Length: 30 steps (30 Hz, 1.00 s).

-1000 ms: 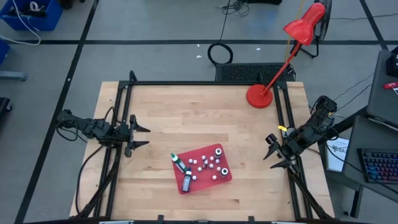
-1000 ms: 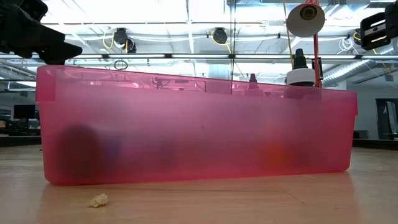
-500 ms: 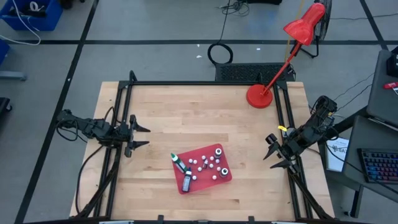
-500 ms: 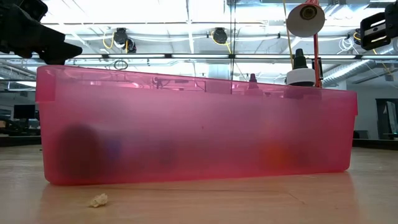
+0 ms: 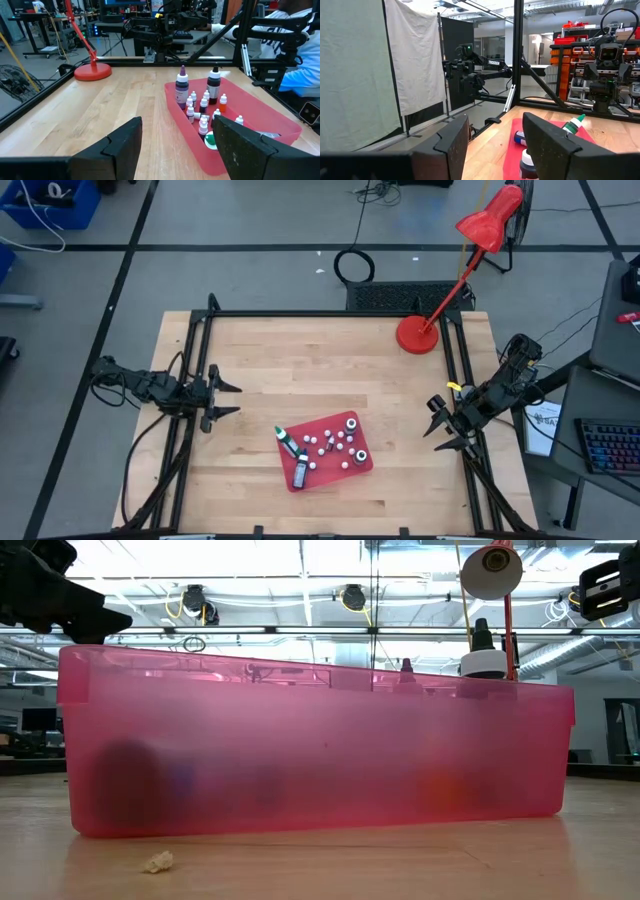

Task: Pick & Place food coloring
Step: Return to Home Position

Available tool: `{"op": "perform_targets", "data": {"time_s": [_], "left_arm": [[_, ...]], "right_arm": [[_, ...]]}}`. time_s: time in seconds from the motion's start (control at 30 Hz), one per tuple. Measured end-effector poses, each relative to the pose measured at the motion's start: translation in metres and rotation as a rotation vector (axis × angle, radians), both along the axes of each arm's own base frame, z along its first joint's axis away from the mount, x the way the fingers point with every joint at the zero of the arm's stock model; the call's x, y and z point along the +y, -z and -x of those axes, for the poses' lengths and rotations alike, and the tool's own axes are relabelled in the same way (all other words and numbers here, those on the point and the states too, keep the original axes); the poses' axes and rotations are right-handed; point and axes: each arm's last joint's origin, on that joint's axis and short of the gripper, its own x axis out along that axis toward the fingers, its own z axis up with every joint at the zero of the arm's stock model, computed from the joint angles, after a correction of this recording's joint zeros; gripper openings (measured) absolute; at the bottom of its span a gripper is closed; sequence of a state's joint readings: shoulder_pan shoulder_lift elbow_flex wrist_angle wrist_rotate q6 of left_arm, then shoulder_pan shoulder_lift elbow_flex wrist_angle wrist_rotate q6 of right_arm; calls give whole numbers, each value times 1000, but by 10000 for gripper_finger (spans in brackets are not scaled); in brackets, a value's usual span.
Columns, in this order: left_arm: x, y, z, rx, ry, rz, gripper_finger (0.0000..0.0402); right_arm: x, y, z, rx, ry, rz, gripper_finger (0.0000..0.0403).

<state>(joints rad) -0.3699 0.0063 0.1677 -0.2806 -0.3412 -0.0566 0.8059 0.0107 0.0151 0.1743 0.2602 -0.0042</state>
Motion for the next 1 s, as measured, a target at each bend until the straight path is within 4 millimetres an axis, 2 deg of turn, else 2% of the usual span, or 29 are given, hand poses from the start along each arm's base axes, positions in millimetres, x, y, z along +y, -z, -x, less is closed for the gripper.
{"op": "perform_targets", "data": {"time_s": [1.0], "left_arm": [[0, 0, 0, 0, 0, 0, 244]], "right_arm": [[0, 0, 0, 0, 0, 0, 177]]}}
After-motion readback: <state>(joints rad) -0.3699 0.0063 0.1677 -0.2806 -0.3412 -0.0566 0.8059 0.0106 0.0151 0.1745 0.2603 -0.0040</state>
